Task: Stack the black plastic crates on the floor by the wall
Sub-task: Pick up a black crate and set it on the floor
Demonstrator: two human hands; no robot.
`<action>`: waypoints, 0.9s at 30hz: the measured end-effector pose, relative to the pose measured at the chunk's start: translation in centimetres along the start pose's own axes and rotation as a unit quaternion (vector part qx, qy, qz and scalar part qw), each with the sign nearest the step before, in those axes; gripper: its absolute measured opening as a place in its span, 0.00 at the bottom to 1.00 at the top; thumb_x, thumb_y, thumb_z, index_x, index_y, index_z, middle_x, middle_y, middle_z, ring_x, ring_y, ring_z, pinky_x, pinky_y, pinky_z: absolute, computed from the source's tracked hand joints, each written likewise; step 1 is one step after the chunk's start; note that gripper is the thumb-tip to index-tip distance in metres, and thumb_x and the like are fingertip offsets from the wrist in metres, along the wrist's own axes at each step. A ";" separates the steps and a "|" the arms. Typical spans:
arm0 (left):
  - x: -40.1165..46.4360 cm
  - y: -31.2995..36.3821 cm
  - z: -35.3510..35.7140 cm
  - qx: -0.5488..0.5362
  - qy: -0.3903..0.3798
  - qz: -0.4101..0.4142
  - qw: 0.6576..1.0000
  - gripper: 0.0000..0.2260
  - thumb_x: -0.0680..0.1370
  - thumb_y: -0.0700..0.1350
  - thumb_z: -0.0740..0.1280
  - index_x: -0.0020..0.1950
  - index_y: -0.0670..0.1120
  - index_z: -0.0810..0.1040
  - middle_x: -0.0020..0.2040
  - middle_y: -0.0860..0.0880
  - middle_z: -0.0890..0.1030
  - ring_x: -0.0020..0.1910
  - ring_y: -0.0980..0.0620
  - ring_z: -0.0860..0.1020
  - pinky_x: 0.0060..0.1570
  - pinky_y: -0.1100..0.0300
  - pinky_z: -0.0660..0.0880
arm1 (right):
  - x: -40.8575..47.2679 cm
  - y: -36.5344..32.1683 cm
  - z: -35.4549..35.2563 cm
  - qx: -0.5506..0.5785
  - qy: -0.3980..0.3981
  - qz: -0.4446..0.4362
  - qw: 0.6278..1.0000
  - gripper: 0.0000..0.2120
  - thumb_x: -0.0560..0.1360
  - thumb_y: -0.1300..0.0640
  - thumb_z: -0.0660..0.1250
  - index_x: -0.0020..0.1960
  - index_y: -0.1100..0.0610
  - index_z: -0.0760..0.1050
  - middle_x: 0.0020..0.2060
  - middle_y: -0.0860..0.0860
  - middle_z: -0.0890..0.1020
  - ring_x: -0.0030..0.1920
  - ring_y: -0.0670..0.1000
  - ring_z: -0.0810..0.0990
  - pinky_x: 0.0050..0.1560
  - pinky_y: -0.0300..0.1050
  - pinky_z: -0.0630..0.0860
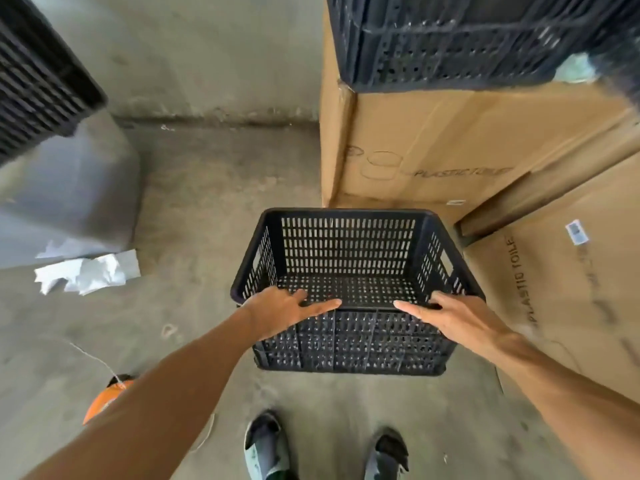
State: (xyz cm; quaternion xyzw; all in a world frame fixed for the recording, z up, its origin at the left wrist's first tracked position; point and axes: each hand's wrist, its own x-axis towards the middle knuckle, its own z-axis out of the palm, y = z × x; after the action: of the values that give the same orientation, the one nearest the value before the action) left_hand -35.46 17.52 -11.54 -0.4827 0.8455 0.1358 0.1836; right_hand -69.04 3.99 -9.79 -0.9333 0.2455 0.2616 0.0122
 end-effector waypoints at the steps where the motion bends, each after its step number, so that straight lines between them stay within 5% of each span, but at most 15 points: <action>1: 1.2 0.8 0.7 0.005 0.002 -0.002 1.000 0.46 0.83 0.34 0.59 0.73 0.62 0.22 0.66 0.35 0.72 0.47 0.40 0.82 0.45 0.47 0.81 | -0.3 0.5 1.1 -0.001 -0.003 -0.011 1.000 0.59 0.73 0.73 0.61 0.65 0.26 0.19 0.42 0.51 0.67 0.35 0.51 0.70 0.33 0.46 0.65; 7: 5.8 5.7 8.0 0.001 -0.039 0.032 0.999 0.46 0.84 0.38 0.55 0.64 0.64 0.14 0.67 0.37 0.72 0.45 0.38 0.81 0.41 0.46 0.78 | -0.9 0.9 10.3 0.054 -0.088 -0.045 0.994 0.55 0.74 0.72 0.57 0.69 0.23 0.27 0.50 0.52 0.70 0.42 0.59 0.80 0.43 0.55 0.78; 11: 6.0 8.4 11.9 -0.113 -0.157 -0.009 0.981 0.32 0.83 0.45 0.40 0.55 0.76 0.17 0.72 0.37 0.68 0.57 0.36 0.78 0.54 0.43 0.76 | -1.6 -2.5 16.0 0.080 -0.082 -0.067 0.991 0.54 0.74 0.75 0.56 0.71 0.23 0.33 0.49 0.52 0.68 0.40 0.58 0.77 0.38 0.52 0.68; 14: 6.1 9.5 13.1 -0.057 -0.178 0.027 0.982 0.41 0.84 0.38 0.47 0.56 0.70 0.13 0.72 0.36 0.66 0.52 0.37 0.80 0.52 0.45 0.77 | -1.6 -3.3 18.8 0.097 -0.042 -0.079 0.991 0.55 0.73 0.74 0.60 0.72 0.24 0.37 0.46 0.51 0.69 0.35 0.53 0.69 0.33 0.49 0.65; 16: 6.1 8.7 13.2 -0.036 -0.195 0.058 0.978 0.42 0.86 0.43 0.53 0.60 0.69 0.15 0.72 0.38 0.65 0.51 0.39 0.81 0.49 0.47 0.78 | -1.5 -2.9 19.0 0.112 -0.053 -0.086 0.989 0.44 0.79 0.67 0.59 0.74 0.25 0.43 0.52 0.51 0.70 0.35 0.50 0.67 0.33 0.46 0.62; 18: 6.3 7.1 13.0 -0.065 -0.189 0.049 0.979 0.37 0.83 0.61 0.53 0.63 0.70 0.17 0.71 0.41 0.66 0.51 0.40 0.81 0.50 0.48 0.78 | -1.2 -2.0 18.3 0.153 -0.041 -0.090 0.983 0.29 0.83 0.49 0.58 0.75 0.28 0.50 0.58 0.46 0.71 0.38 0.47 0.73 0.34 0.41 0.66; 21: 6.5 4.4 12.8 -0.080 -0.019 -0.120 0.989 0.35 0.76 0.72 0.43 0.74 0.65 0.25 0.69 0.42 0.70 0.61 0.40 0.76 0.62 0.47 0.73 | 0.2 0.5 17.5 0.234 0.105 0.061 0.965 0.26 0.77 0.37 0.57 0.75 0.37 0.65 0.62 0.48 0.73 0.55 0.47 0.80 0.42 0.45 0.77; 23: 7.2 2.3 12.4 -0.106 0.052 -0.312 0.943 0.38 0.78 0.70 0.49 0.81 0.56 0.37 0.73 0.39 0.66 0.70 0.37 0.67 0.70 0.39 0.64 | 1.5 2.8 16.8 0.268 0.154 0.213 0.927 0.30 0.77 0.38 0.59 0.78 0.43 0.62 0.66 0.56 0.71 0.64 0.57 0.76 0.52 0.53 0.78; 25: 8.0 0.5 12.2 -0.157 0.030 -0.463 0.872 0.42 0.78 0.67 0.59 0.82 0.50 0.41 0.76 0.37 0.59 0.73 0.34 0.61 0.69 0.34 0.61 | 3.0 4.7 16.2 0.354 0.065 0.361 0.860 0.39 0.77 0.38 0.63 0.81 0.42 0.47 0.72 0.60 0.65 0.68 0.63 0.70 0.63 0.59 0.72; 27: 8.4 -0.6 12.4 -0.273 -0.008 -0.519 0.810 0.46 0.77 0.63 0.66 0.81 0.52 0.37 0.74 0.36 0.59 0.70 0.31 0.65 0.65 0.35 0.66 | 4.2 5.3 16.6 0.435 -0.023 0.407 0.803 0.42 0.78 0.38 0.62 0.79 0.39 0.35 0.75 0.60 0.65 0.68 0.65 0.72 0.67 0.61 0.70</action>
State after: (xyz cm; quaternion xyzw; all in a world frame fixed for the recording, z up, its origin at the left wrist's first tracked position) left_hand -36.65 15.81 -26.35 -0.8788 0.3957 0.2492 0.0947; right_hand -76.40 -0.01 -25.65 -0.6385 0.6901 0.1299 0.3149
